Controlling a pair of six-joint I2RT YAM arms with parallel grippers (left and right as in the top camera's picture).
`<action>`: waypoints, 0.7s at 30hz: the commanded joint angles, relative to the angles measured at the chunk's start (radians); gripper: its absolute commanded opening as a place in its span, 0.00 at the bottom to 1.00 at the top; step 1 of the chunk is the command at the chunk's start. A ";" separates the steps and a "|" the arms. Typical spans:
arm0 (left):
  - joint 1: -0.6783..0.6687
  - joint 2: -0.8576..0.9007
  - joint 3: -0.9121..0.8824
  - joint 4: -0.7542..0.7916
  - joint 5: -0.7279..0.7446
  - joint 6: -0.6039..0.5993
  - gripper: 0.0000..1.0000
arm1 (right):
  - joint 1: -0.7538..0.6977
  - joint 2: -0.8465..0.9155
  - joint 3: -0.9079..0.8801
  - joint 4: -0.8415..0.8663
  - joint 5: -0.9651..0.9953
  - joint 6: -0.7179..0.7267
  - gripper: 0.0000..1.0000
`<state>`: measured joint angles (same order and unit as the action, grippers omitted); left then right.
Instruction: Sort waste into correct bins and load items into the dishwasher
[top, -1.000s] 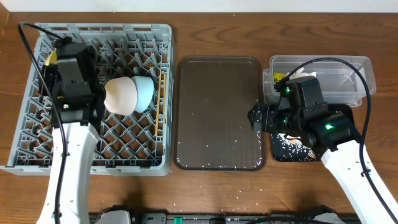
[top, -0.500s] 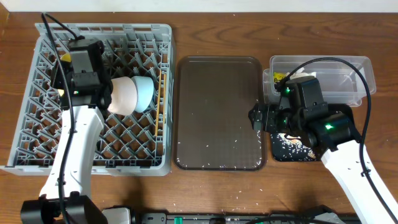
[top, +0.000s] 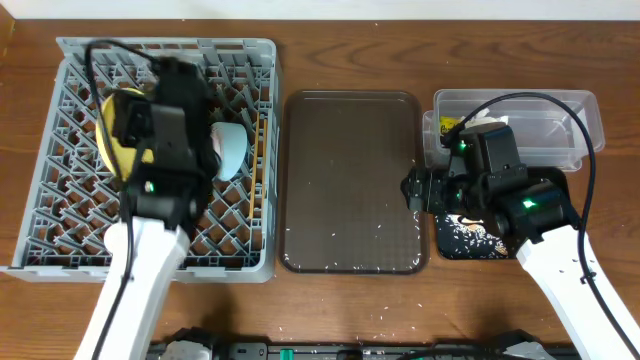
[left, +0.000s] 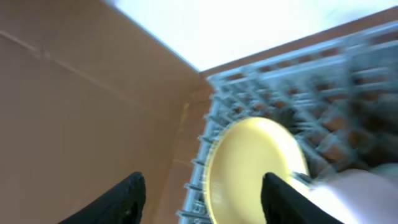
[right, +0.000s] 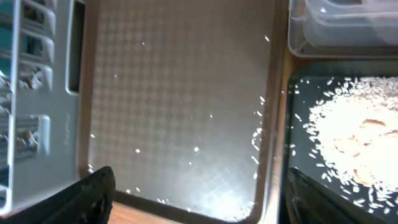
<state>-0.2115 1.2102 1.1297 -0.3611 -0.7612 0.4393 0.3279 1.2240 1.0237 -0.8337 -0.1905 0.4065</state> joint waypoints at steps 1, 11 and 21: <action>-0.118 -0.105 0.002 -0.134 0.034 -0.260 0.63 | 0.006 -0.045 0.004 -0.026 -0.009 -0.056 0.84; -0.283 -0.277 0.002 -0.489 0.626 -0.681 0.83 | 0.006 -0.368 0.004 0.045 -0.035 -0.089 0.99; -0.283 -0.247 0.002 -0.499 0.627 -0.681 0.87 | 0.006 -0.407 0.004 -0.032 -0.049 -0.086 0.99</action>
<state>-0.4923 0.9527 1.1301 -0.8574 -0.1516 -0.2272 0.3279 0.8196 1.0218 -0.8299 -0.2317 0.3317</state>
